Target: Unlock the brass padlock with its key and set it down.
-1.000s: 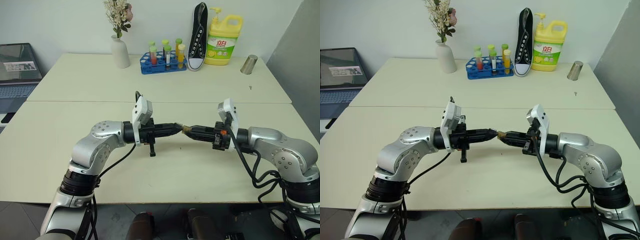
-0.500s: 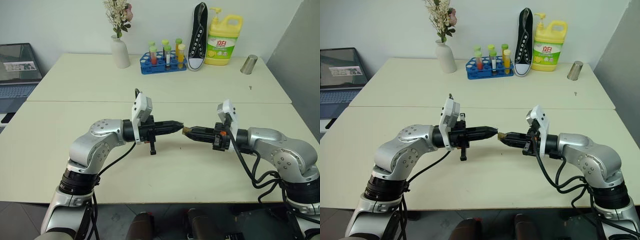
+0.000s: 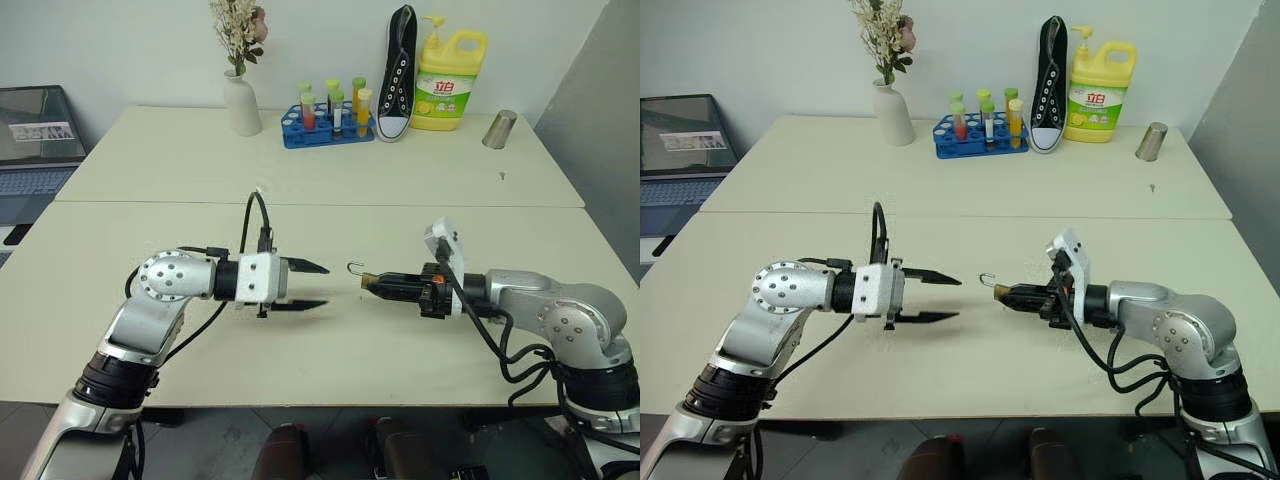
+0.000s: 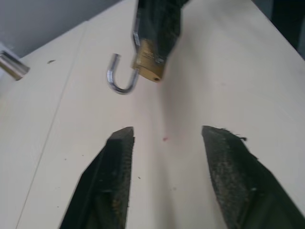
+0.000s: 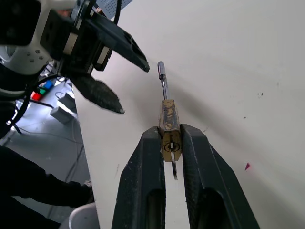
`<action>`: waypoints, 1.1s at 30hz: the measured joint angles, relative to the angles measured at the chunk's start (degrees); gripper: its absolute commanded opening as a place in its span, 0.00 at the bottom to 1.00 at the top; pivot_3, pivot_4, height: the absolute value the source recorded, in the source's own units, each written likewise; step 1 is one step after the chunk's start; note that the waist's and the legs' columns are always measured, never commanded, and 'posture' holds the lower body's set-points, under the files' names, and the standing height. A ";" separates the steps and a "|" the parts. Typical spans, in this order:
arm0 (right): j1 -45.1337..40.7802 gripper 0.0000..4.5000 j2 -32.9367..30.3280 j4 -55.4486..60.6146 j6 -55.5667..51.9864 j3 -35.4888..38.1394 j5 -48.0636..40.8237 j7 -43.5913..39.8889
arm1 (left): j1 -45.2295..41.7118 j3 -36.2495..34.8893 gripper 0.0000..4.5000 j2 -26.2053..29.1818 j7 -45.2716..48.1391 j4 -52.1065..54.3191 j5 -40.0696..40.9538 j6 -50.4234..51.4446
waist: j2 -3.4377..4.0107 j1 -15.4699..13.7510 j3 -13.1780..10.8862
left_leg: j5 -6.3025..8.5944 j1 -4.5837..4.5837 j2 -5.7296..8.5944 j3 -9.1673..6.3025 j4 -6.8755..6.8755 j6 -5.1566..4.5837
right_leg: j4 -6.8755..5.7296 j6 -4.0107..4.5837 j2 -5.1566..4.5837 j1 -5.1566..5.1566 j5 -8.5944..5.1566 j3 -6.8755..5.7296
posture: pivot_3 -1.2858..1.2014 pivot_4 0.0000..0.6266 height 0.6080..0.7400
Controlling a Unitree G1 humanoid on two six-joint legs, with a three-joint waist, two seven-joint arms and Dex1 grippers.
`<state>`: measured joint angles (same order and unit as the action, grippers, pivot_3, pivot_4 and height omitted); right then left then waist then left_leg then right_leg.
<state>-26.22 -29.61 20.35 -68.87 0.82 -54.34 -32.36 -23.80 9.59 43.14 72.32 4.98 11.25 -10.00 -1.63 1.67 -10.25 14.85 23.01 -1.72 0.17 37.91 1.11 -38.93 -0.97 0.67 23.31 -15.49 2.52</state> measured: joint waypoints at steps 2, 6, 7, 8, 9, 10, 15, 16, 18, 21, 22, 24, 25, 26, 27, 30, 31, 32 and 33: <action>0.00 0.03 1.63 -1.66 -3.38 0.73 -1.20 2.82 | 0.75 0.17 0.86 0.52 0.94 -1.01 -0.95 -2.45 | 0.00 0.01 0.00 | 0.00 0.00 -0.01 -0.01 -0.01 0.00 | -0.01 0.01 0.00 0.00 0.01 -0.01 | 0.52 0.24 1.00; 0.04 0.03 3.62 -2.91 -7.49 0.83 -2.24 6.15 | 1.11 0.22 1.00 0.43 0.89 -1.04 -1.32 -3.62 | 0.01 0.06 -0.01 | 0.00 0.03 -0.01 -0.02 0.01 0.00 | -0.01 -0.05 0.00 0.01 -0.03 -0.02 | 0.52 0.24 1.00; 0.04 0.03 3.76 -2.99 -7.95 0.84 -2.27 6.41 | 1.10 0.22 1.00 0.42 0.89 -1.04 -1.49 -4.15 | 0.01 0.06 0.00 | 0.00 0.03 -0.01 -0.02 0.01 0.00 | 0.00 -0.05 0.00 0.01 -0.03 -0.03 | 0.52 0.24 1.00; 0.04 0.03 4.03 -3.28 -8.52 0.85 -2.33 6.64 | 1.10 0.22 1.00 0.43 0.89 -1.04 -1.77 -4.69 | 0.01 0.06 -0.01 | 0.00 0.03 -0.01 -0.02 0.00 -0.01 | 0.00 -0.05 0.00 0.01 -0.03 -0.02 | 0.52 0.24 1.00; 0.04 0.03 4.38 -3.64 -9.15 0.88 -2.45 6.91 | 1.11 0.22 1.00 0.43 0.88 -1.04 -2.27 -5.16 | 0.01 0.07 -0.01 | 0.00 0.02 -0.01 -0.01 0.00 -0.01 | 0.00 -0.05 0.00 0.01 -0.03 -0.02 | 0.52 0.24 1.00; 0.02 0.03 4.97 -4.31 -9.66 0.91 -2.66 7.37 | 1.13 0.22 1.00 0.44 0.85 -1.05 -2.49 -5.49 | 0.01 0.08 -0.01 | 0.00 0.02 -0.03 -0.02 0.00 -0.01 | -0.01 -0.05 0.02 0.01 -0.03 -0.03 | 0.52 0.24 1.00; -0.17 0.03 8.89 -11.13 -13.64 1.22 -1.37 11.17 | 2.46 0.25 1.00 0.50 0.28 -1.07 -4.85 -8.04 | 0.02 0.13 -0.01 | 0.00 0.02 -0.03 -0.02 -0.01 -0.01 | -0.02 -0.04 0.02 0.02 -0.02 -0.01 | 0.52 0.24 1.00; -0.23 0.03 9.26 -11.98 -14.15 1.23 -0.71 11.56 | 2.63 0.25 1.00 0.50 0.17 -1.07 -4.96 -8.14 | 0.02 0.14 -0.01 | 0.00 0.02 -0.03 -0.02 -0.01 0.00 | -0.02 -0.04 0.02 0.02 -0.02 -0.02 | 0.52 0.24 1.00; -0.55 0.03 10.17 -13.15 -14.83 1.21 0.03 12.27 | 2.82 0.26 1.00 0.50 -0.24 -1.06 -5.14 -8.23 | 0.02 0.15 -0.01 | 0.00 0.02 -0.04 -0.01 -0.01 -0.01 | -0.02 -0.05 0.02 0.02 -0.03 -0.02 | 0.52 0.24 1.00; -2.05 0.03 11.17 -15.49 -14.85 1.24 1.77 13.02 | 3.11 0.27 1.00 0.50 -0.42 -0.99 -5.36 -8.35 | 0.02 0.17 -0.01 | 0.00 0.01 -0.03 -0.02 -0.01 -0.01 | -0.03 -0.05 0.03 0.03 -0.03 -0.03 | 0.52 0.24 1.00; -2.45 0.03 11.58 -16.28 -14.80 1.28 2.34 13.23 | 3.34 0.30 1.00 0.50 -0.44 -0.92 -5.38 -8.35 | 0.02 0.17 -0.01 | 0.00 0.01 -0.04 -0.02 -0.01 -0.01 | -0.03 -0.05 0.03 0.03 -0.03 -0.03 | 0.52 0.24 1.00; -2.55 0.20 11.87 -17.09 -14.77 1.27 3.41 13.22 | 3.56 0.80 1.00 0.49 -0.48 -0.82 -5.40 -8.35 | 0.02 0.17 -0.01 | 0.00 0.02 -0.03 -0.02 -0.02 -0.01 | -0.02 -0.05 0.03 0.03 -0.03 -0.03 | 0.52 0.24 1.00; -2.60 0.25 11.77 -17.15 -14.78 1.26 3.74 13.16 | 3.68 1.14 1.00 0.49 -0.50 -0.81 -5.44 -8.36 | 0.03 0.17 -0.01 | 0.00 0.02 -0.03 -0.01 -0.02 -0.01 | -0.02 -0.05 0.03 0.03 -0.03 -0.03 | 0.52 0.24 1.00; -2.72 0.34 11.71 -17.14 -14.78 1.25 3.73 12.79 | 3.83 1.34 1.00 0.49 -0.51 -0.81 -5.53 -8.35 | 0.02 0.17 -0.01 | 0.00 0.02 -0.03 -0.01 -0.02 -0.01 | -0.01 -0.05 0.02 0.03 -0.03 -0.03 | 0.52 0.24 1.00; -2.93 0.43 11.54 -17.14 -14.79 1.19 3.84 12.39 | 3.92 1.44 1.00 0.44 -0.51 -0.81 -5.55 -8.30 | 0.02 0.17 -0.01 | 0.00 0.02 -0.03 -0.01 -0.02 -0.01 | -0.01 -0.05 0.02 0.03 -0.03 -0.03 | 0.52 0.24 1.00; -3.72 0.66 9.68 -16.38 -14.30 0.62 4.30 11.11 | 4.04 1.45 1.00 0.41 -0.49 -0.51 -4.84 -6.14 | 0.02 0.10 -0.01 | 0.00 0.02 -0.02 -0.03 -0.01 -0.01 | -0.02 -0.06 0.02 0.02 -0.03 -0.04 | 0.52 0.24 1.00; -3.73 0.74 8.73 -15.65 -13.88 0.35 4.47 10.72 | 4.36 1.44 1.00 0.39 -0.49 -0.03 -4.18 -4.10 | 0.02 0.10 -0.01 | 0.00 0.01 -0.02 -0.04 0.00 -0.01 | -0.02 -0.06 0.02 0.00 -0.03 -0.06 | 0.52 0.24 1.00; -3.67 0.82 7.40 -14.59 -13.21 -0.23 4.86 9.97 | 4.74 1.44 1.00 0.20 -0.57 0.38 -3.03 -1.49 | 0.02 0.09 -0.01 | 0.00 0.01 -0.01 -0.04 0.00 -0.01 | -0.02 -0.07 0.01 0.00 -0.03 -0.05 | 0.52 0.24 1.00; -3.36 0.90 5.47 -13.10 -12.23 -1.13 5.48 9.09 | 4.99 1.43 1.00 -0.27 -0.90 0.78 -1.82 1.62 | 0.03 0.01 -0.01 | 0.00 0.02 0.00 -0.05 0.02 -0.01 | -0.01 -0.07 0.00 0.00 -0.03 -0.07 | 0.52 0.24 1.00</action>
<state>-29.57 -24.14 7.25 -81.10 -0.31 -48.86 -23.27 -18.82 11.03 42.87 71.41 5.75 9.42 -8.38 -1.60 1.68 -10.26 14.85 23.02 -1.72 0.13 37.92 1.10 -38.94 -1.04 0.68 23.31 -15.52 2.46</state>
